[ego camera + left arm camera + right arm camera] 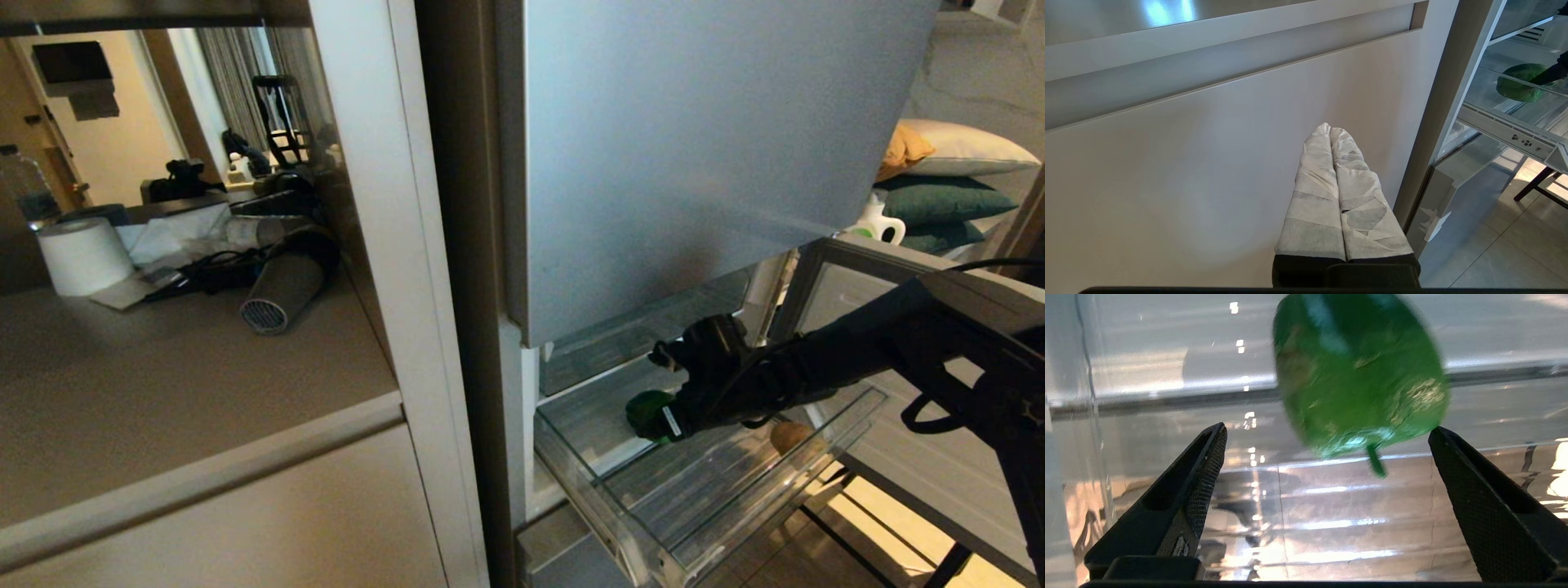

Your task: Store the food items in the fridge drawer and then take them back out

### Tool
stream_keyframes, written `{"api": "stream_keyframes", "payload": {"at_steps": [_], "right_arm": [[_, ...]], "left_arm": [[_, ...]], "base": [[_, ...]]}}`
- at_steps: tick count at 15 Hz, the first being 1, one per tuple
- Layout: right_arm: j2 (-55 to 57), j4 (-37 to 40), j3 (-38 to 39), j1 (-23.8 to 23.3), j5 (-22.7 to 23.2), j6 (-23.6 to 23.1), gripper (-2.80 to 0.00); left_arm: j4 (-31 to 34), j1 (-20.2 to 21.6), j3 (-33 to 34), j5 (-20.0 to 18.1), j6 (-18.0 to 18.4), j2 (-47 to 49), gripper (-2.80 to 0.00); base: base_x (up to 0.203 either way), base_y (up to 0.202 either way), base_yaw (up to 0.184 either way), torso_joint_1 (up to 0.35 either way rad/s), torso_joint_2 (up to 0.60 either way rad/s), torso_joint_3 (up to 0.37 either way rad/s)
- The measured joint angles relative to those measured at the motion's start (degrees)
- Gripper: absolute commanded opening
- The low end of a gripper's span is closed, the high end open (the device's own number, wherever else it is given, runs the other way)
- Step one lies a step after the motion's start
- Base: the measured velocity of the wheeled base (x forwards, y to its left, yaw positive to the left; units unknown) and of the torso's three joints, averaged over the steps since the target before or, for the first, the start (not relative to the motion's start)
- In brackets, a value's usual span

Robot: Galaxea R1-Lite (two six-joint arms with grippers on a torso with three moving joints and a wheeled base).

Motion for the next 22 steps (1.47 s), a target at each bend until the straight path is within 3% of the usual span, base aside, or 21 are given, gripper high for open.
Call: {"api": "stream_keyframes", "payload": {"at_steps": [17,18,22], "right_arm": [[4.4,-1.6,-4.5,-1.1,0.4,-0.3,0.00],[4.5,-1.6,-4.3,-1.1,0.3,-0.4,-2.80],[4.5,-1.7,-3.7,-1.1,0.2,-0.3,-2.80]], "left_arm": [[0.0,0.0,0.0,0.0,0.0,0.0,-2.80],[0.0,0.0,0.0,0.0,0.0,0.0,-2.80],[0.0,0.0,0.0,0.0,0.0,0.0,-2.80]], "base": [[0.000,0.000,0.000,0.000,0.00,0.000],[0.000,0.000,0.000,0.000,0.00,0.000],[0.000,0.000,0.000,0.000,0.00,0.000]]}}
